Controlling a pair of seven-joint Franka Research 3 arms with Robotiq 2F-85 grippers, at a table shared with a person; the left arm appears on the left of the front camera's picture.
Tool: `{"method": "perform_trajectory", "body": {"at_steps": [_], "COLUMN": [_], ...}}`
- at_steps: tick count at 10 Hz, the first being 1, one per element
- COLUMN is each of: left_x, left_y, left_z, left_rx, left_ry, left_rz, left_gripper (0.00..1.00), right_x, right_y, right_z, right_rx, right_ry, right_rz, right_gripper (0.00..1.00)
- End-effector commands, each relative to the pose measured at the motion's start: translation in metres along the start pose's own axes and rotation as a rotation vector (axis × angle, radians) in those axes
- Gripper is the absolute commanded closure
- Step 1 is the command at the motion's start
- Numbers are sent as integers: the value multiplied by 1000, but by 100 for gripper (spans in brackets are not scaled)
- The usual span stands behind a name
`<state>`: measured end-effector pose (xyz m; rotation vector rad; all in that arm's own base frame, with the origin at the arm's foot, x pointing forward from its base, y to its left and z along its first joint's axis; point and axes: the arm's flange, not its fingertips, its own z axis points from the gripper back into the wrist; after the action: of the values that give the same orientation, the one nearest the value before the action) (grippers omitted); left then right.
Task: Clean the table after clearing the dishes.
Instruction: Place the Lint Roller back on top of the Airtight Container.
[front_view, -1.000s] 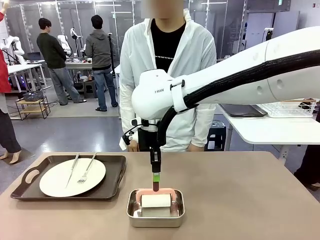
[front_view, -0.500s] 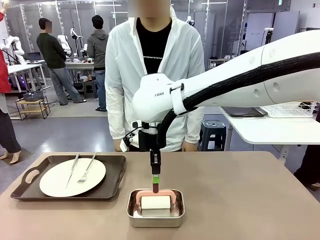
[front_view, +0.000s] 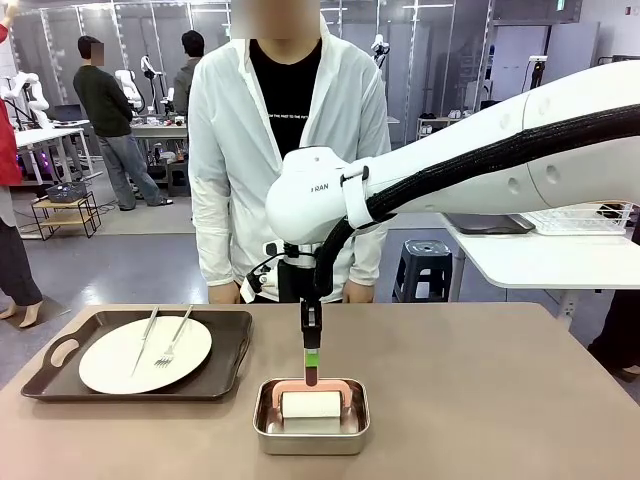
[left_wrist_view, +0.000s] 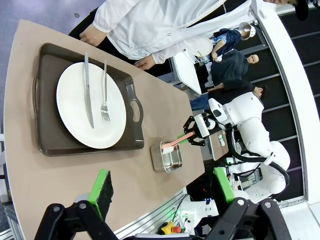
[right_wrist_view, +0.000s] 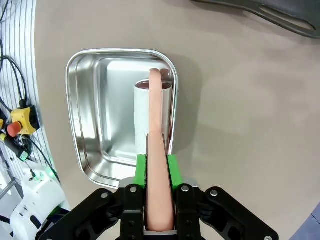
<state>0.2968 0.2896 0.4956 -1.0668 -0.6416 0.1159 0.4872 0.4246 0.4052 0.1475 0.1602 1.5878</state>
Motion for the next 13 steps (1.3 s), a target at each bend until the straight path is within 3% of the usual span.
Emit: {"method": "perform_trajectory", "body": {"at_steps": [1,7,13], "left_x": [0,0,0], "left_y": [-2,-2,-2], "left_z": [3,3,3], "left_rx": [-7,-7,-7], "left_ry": [-5,-5,-5], "left_rz": [-8,-8,-8], "left_gripper": [0,0,0], "right_x": [-1,-2,-5], "right_y": [-7,-5,7], "right_z": [-25,-17,10], "right_rx": [-23,-39,-95], "right_ry": [-10,-4,-18], "right_rz": [-28,-31,-33], "right_gripper": [72,0,0]}}
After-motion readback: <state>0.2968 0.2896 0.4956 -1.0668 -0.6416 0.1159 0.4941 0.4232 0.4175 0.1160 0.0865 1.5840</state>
